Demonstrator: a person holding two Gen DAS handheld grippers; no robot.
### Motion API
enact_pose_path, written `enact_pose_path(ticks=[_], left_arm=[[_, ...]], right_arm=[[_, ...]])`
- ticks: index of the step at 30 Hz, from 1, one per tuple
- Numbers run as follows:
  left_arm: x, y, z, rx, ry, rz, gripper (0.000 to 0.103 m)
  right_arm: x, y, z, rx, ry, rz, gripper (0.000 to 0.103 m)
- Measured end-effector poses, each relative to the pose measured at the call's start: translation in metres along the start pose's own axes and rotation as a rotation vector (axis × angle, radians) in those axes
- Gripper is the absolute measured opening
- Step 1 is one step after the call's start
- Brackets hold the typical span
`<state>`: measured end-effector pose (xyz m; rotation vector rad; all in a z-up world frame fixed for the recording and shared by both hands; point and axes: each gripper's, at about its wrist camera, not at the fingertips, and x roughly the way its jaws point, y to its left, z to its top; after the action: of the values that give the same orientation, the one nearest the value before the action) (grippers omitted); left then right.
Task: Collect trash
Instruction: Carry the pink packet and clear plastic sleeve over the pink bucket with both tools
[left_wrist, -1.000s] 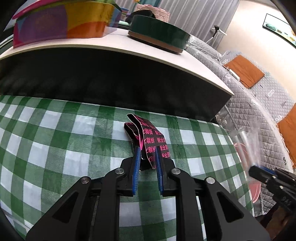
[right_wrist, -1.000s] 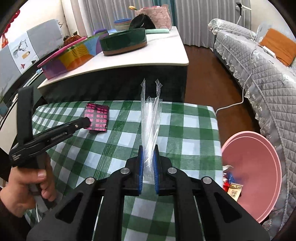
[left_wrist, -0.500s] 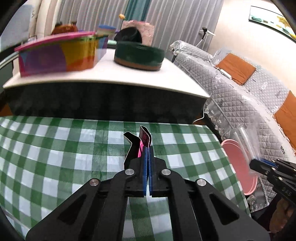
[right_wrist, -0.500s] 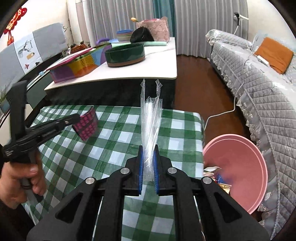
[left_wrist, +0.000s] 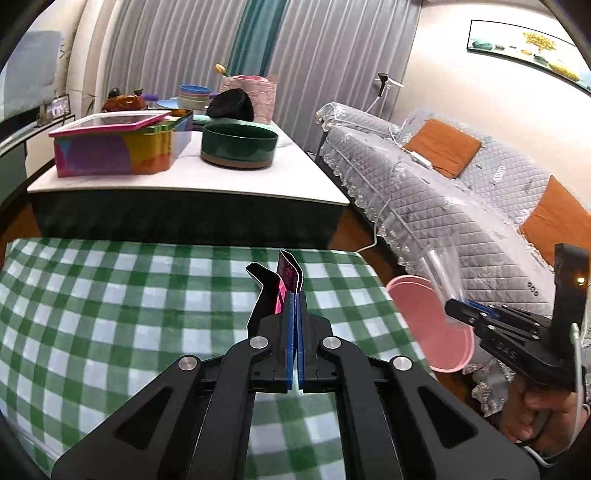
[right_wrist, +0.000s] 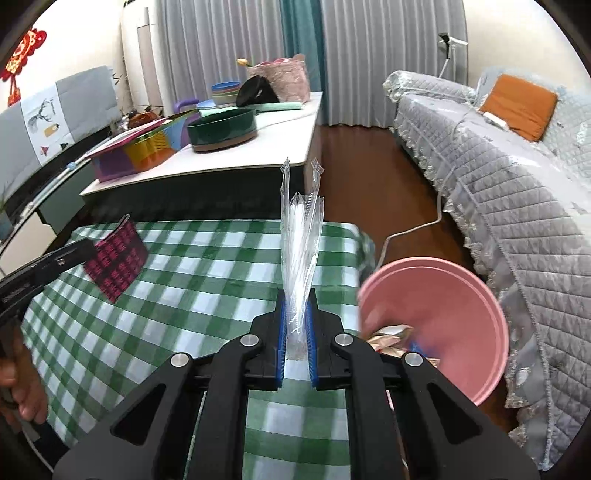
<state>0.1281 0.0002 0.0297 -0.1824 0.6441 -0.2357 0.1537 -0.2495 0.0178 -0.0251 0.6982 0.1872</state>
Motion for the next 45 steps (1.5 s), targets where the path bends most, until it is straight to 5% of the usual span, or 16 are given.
enact_pose_path(ticks=[45], left_arm=[[0.027,-0.080,-0.016,0.106,0.052,-0.044,0.001]], right_arm=[[-0.024,-0.069,0.003,0.107,-0.055,-0.118,0.010]])
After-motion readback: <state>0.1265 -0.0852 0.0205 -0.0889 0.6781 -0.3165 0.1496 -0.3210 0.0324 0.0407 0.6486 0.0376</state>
